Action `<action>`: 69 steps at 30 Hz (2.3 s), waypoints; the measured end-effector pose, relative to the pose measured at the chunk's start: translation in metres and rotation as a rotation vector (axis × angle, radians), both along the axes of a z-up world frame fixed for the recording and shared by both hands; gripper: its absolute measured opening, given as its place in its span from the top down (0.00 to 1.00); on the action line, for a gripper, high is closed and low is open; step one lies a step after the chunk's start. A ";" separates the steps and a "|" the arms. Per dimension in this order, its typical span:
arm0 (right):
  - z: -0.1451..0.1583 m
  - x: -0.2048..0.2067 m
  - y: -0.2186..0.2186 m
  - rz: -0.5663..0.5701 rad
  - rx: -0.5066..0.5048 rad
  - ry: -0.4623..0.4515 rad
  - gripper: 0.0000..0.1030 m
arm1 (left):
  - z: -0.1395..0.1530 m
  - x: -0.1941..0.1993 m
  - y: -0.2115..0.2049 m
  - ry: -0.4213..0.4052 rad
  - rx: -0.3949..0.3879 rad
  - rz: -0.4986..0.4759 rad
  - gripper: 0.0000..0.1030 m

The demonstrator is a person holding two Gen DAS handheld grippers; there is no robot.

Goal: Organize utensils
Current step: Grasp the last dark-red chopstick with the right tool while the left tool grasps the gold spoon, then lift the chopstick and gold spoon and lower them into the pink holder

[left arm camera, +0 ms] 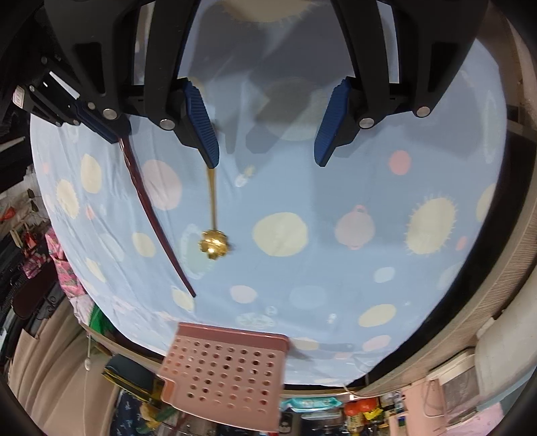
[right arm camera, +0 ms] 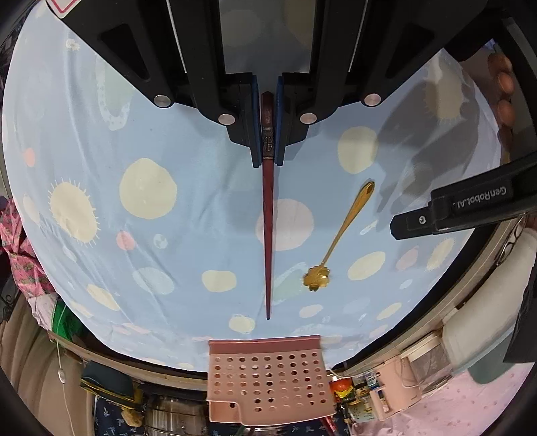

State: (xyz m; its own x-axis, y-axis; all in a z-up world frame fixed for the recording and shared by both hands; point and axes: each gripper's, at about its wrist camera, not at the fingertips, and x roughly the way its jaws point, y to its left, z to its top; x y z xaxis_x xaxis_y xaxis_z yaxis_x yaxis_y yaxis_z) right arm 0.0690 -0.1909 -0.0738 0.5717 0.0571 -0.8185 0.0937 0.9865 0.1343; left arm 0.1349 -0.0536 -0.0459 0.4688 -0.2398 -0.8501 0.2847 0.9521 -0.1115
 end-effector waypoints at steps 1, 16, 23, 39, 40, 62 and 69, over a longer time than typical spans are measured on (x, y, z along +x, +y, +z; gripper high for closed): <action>0.000 0.000 -0.003 -0.010 0.003 0.000 0.93 | -0.002 -0.001 -0.004 0.004 -0.002 -0.012 0.46; -0.003 -0.001 -0.018 -0.042 0.050 0.008 0.93 | -0.018 -0.005 -0.018 0.070 -0.081 -0.092 0.90; 0.001 -0.004 -0.017 -0.038 0.059 0.003 0.93 | -0.001 -0.007 -0.010 0.027 -0.102 -0.072 0.90; 0.084 -0.002 -0.034 -0.051 0.151 -0.178 0.93 | 0.080 0.013 0.003 -0.155 -0.123 -0.015 0.99; 0.092 0.000 -0.036 -0.051 0.155 -0.193 0.93 | 0.084 0.015 0.005 -0.163 -0.123 -0.014 0.99; 0.238 0.082 -0.081 -0.070 0.133 -0.545 0.93 | 0.204 0.097 -0.017 -0.376 -0.175 -0.036 0.99; 0.278 0.126 -0.087 -0.086 0.128 -0.649 0.93 | 0.238 0.139 -0.029 -0.447 -0.185 -0.010 0.99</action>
State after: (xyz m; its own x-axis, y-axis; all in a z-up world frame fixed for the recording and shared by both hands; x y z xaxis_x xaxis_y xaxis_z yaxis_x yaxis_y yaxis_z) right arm 0.1954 -0.2784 0.2047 0.9528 0.0636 -0.2969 0.0317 0.9516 0.3058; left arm 0.2743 -0.0824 0.1924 0.7757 -0.3741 -0.5082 0.3520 0.9249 -0.1436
